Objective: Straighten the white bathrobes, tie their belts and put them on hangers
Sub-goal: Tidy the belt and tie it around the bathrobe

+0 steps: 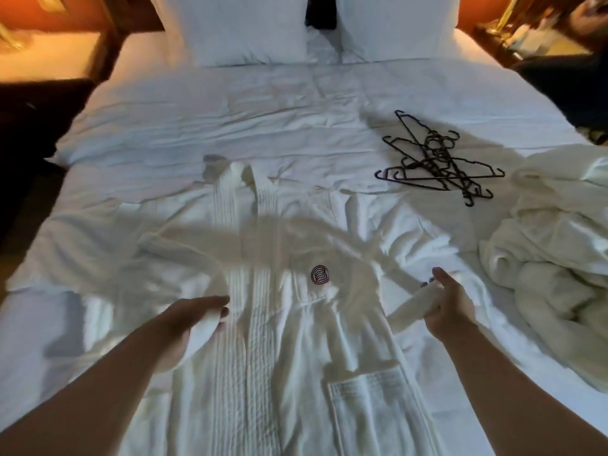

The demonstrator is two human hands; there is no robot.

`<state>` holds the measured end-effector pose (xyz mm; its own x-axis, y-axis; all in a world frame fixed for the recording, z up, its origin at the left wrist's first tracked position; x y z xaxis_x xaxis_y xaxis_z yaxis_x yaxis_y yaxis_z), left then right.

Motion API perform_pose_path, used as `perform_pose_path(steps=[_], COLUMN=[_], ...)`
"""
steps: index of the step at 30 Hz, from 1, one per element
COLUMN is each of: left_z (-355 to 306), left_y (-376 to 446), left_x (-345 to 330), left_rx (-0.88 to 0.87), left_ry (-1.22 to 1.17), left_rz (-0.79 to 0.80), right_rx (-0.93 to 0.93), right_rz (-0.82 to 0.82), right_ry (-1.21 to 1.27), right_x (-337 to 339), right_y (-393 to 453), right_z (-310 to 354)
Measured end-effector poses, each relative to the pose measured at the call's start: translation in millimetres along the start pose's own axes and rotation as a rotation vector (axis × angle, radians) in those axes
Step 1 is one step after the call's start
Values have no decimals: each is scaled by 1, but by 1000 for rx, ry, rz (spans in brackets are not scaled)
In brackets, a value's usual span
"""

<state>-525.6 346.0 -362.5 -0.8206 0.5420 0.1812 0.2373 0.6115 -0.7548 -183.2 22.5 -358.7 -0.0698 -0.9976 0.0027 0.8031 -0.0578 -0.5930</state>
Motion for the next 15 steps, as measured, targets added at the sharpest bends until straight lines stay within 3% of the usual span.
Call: perform_pose_path(steps=[3,10,12,15], left_z=[-58,-187,-214,-242], left_y=[-47,-148,-182,-232], left_x=[23,101,118,142], left_rx=[-97,-488,-610,-746], left_ry=[-35,-10,-5,-4], left_rz=[30,-54,-61,-99], right_rx=[144,569,713,737], right_rz=[5,123,220,325], right_ry=[123,-12,-142,-248], right_x=[-14,-71,-94,-122], right_y=[-33,-177,-225,-273], right_z=[72,216,240,247])
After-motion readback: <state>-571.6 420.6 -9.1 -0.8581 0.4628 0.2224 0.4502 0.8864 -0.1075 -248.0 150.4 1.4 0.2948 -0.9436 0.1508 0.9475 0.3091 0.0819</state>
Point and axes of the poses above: each hand's wrist, its own y-axis towards the middle knuckle, its own x-axis out of the back of the hand, z = x × y, the point moved 6 cm from there along y, towards the middle knuckle, and after that the axes turned 8 degrees about -z, right-handed, at the moved point
